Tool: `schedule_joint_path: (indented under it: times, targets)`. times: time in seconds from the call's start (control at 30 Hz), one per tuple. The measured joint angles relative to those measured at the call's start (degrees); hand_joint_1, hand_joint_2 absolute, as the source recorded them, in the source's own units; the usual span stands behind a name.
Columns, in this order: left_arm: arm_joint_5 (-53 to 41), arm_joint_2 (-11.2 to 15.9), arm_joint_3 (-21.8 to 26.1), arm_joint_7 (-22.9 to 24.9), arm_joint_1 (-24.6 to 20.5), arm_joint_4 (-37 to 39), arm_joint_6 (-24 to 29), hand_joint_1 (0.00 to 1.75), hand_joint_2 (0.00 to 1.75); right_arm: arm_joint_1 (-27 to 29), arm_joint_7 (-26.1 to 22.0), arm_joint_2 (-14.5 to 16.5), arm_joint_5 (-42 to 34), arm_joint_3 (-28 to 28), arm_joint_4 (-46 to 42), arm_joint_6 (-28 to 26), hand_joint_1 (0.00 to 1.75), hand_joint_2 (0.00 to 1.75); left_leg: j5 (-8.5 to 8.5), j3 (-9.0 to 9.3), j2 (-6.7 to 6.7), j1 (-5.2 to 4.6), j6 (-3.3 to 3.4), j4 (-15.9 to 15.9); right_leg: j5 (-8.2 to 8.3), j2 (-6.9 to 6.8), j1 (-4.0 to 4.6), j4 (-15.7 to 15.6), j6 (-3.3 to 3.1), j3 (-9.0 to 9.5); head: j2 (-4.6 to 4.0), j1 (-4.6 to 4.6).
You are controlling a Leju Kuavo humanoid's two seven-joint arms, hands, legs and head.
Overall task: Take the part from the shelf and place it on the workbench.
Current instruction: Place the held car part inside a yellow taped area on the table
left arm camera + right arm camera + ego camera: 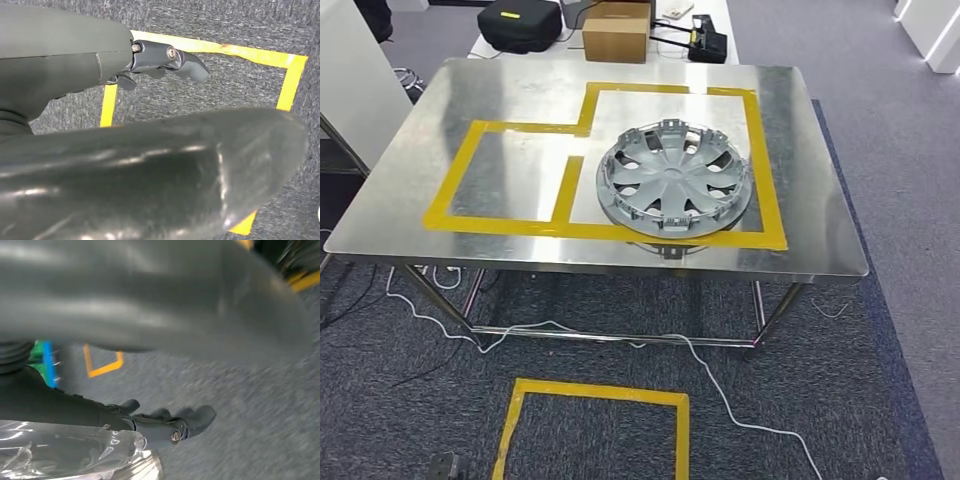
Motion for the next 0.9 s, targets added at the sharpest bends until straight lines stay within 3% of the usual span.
schedule_joint_path:
  times: [0.07,0.13,0.17,0.23,0.27,0.3,0.33,0.37,0.43,0.47,0.53,0.6,0.63,0.67,0.7,0.77,0.8,0.83,0.87,0.9]
  targets:
    - [0.04,0.01,0.14,0.04,0.03,0.0,0.15,0.0,0.0,-0.38,-0.44,0.03,-0.39,-0.96,0.97,0.83,0.0,0.0,0.94,-0.12,-0.04,0.05,-0.7,-0.16,-0.14,0.16,0.25,-1.08,-1.09,0.02,0.0,-0.09]
    - [0.1,0.0,0.3,0.04,0.21,0.0,0.22,0.0,0.0,-0.44,-0.86,-0.02,-0.52,-1.72,1.61,1.94,0.0,0.0,-0.03,-0.78,-0.07,0.27,-1.31,0.45,0.77,-0.08,0.28,-1.16,-2.2,-0.92,0.0,-0.06]
    - [0.15,-0.07,0.36,0.04,0.32,0.0,0.24,0.0,0.0,-0.41,-1.37,-0.07,-0.54,-1.97,1.77,2.67,0.0,0.0,-2.13,-1.59,-0.08,0.33,-1.55,2.13,1.44,-0.18,0.23,-1.22,-2.69,-1.59,-0.01,-0.21]
    - [0.32,-0.26,0.43,0.04,0.36,0.0,0.28,0.0,0.0,-0.37,-2.86,-0.18,-0.51,-2.26,1.89,4.31,0.0,0.87,-8.15,-3.92,-0.06,0.38,-1.84,8.81,2.86,-0.28,0.27,-1.18,-3.24,-3.2,-0.01,-0.65]
    - [0.4,-0.34,0.45,0.04,0.34,0.0,0.33,0.0,0.0,-0.31,-3.49,-0.22,-0.49,-2.32,1.89,4.9,0.0,0.87,-10.34,-4.89,-0.06,0.38,-1.94,12.63,3.56,-0.3,0.34,-1.14,-3.3,-4.04,-0.01,-0.77]
    - [0.48,-0.38,0.47,0.04,0.32,0.0,0.38,0.0,0.0,-0.29,-3.91,-0.25,-0.49,-2.41,1.89,5.34,0.0,0.87,-11.19,-5.23,-0.06,0.37,-1.97,15.37,4.23,-0.31,0.41,-1.11,-3.29,-4.88,-0.01,-0.83]
    - [0.52,-0.41,0.5,0.04,0.31,0.0,0.4,0.0,0.0,-0.27,-4.16,-0.28,-0.66,-2.53,1.89,5.68,0.0,0.44,-10.77,-4.68,-0.07,0.35,-1.91,16.41,4.87,-0.23,0.47,-1.08,-3.21,-5.74,-0.01,-0.85]
    - [0.55,-0.44,0.51,0.04,0.31,0.0,0.38,0.0,0.0,-0.25,-4.38,-0.32,-0.97,-2.72,1.89,6.03,0.0,0.0,-9.43,-3.06,-0.08,0.34,-1.75,15.4,5.52,-0.06,0.51,-1.06,-3.07,-6.56,-0.01,-0.88]
    - [0.55,-0.51,0.53,0.04,0.27,0.0,0.28,0.0,0.0,-0.38,-4.94,-0.38,-2.09,-3.3,1.89,6.74,0.0,0.0,-7.04,2.7,-0.97,0.34,-1.21,8.71,6.82,0.52,0.54,-1.01,-2.72,-7.97,-0.01,-0.91]
    - [0.55,-0.54,0.53,0.03,0.27,0.0,0.25,0.0,0.0,-0.54,-5.3,-0.42,-2.74,-3.66,1.89,7.07,0.0,0.0,-6.88,6.04,-1.88,0.35,-0.91,4.23,7.45,0.83,0.63,-0.92,-2.51,-8.57,-0.01,-0.91]
    - [0.55,-0.63,0.55,0.01,0.26,0.0,0.22,0.0,0.0,-0.8,-5.97,-0.52,-3.76,-4.29,1.88,7.71,0.0,0.0,-7.7,9.81,-3.26,0.28,-0.49,-1.3,8.76,1.5,0.78,-0.98,-1.99,-9.27,0.0,-0.93]
    - [0.55,-0.86,0.58,0.0,0.32,0.01,0.21,0.0,0.0,-0.72,-6.2,-0.75,-4.14,-4.87,1.87,8.11,0.0,0.0,-7.39,9.76,-2.64,0.19,0.03,-2.18,10.11,2.31,0.7,-1.42,-1.35,-9.64,0.0,-0.94]
    - [0.55,-0.94,0.61,-0.01,0.35,0.01,0.21,0.0,0.0,-0.57,-6.25,-0.89,-4.23,-5.17,1.88,8.27,0.0,0.0,-6.85,9.34,-2.07,0.24,0.47,-2.22,9.82,2.37,0.64,-1.26,-1.01,-10.0,-0.01,-0.96]
    - [0.55,-1.0,0.63,-0.01,0.38,0.02,0.2,0.0,0.0,-0.41,-6.33,-1.0,-4.32,-5.41,1.88,8.48,0.0,0.0,-6.21,8.8,-1.49,0.29,0.91,-2.26,8.48,2.15,0.58,-0.25,-0.68,-10.59,-0.01,-0.81]
    - [0.54,-1.03,0.65,-0.01,0.41,0.02,0.2,0.0,0.0,-0.31,-6.58,-1.08,-4.42,-5.6,1.89,8.78,0.0,0.0,-5.54,8.12,-0.87,0.37,1.24,-2.31,5.95,1.65,0.54,2.15,-0.38,-11.5,-0.01,-0.67]
    - [0.49,-0.97,0.67,-0.08,0.45,0.02,0.18,0.0,0.0,-0.41,-7.51,-1.09,-4.79,-5.97,1.91,9.49,0.0,0.0,-4.33,6.69,0.29,0.26,1.52,-2.26,-0.08,0.49,0.48,9.77,0.16,-13.54,-0.01,-0.3]
    - [0.43,-0.97,0.68,-0.12,0.45,0.02,0.15,0.0,0.0,-0.53,-8.1,-1.1,-5.05,-6.19,1.92,9.86,0.0,0.0,-3.77,5.95,0.93,0.23,1.48,-2.2,-1.71,0.19,0.45,13.29,0.36,-14.07,-0.01,-0.27]
    - [0.37,-0.98,0.68,-0.18,0.45,0.02,0.1,0.0,0.0,-0.63,-8.64,-1.13,-5.31,-6.38,1.94,10.18,0.0,0.0,-3.26,5.26,1.57,0.22,1.41,-2.14,-1.88,0.0,0.41,15.19,0.48,-13.68,-0.01,-0.27]
    - [0.3,-1.01,0.68,-0.24,0.43,0.02,0.05,0.0,0.0,-0.69,-9.13,-1.2,-5.51,-6.55,1.95,10.5,0.0,0.0,-2.8,4.61,2.18,0.24,1.28,-2.07,-0.92,-0.19,0.36,14.98,0.56,-12.25,-0.01,-0.26]
    - [0.25,-1.07,0.68,-0.3,0.42,0.02,0.01,0.0,0.0,-0.7,-9.51,-1.28,-5.66,-6.68,1.96,10.75,0.0,0.0,-2.39,4.04,2.75,0.27,1.11,-1.98,0.57,-0.56,0.3,12.55,0.62,-9.69,-0.01,-0.26]
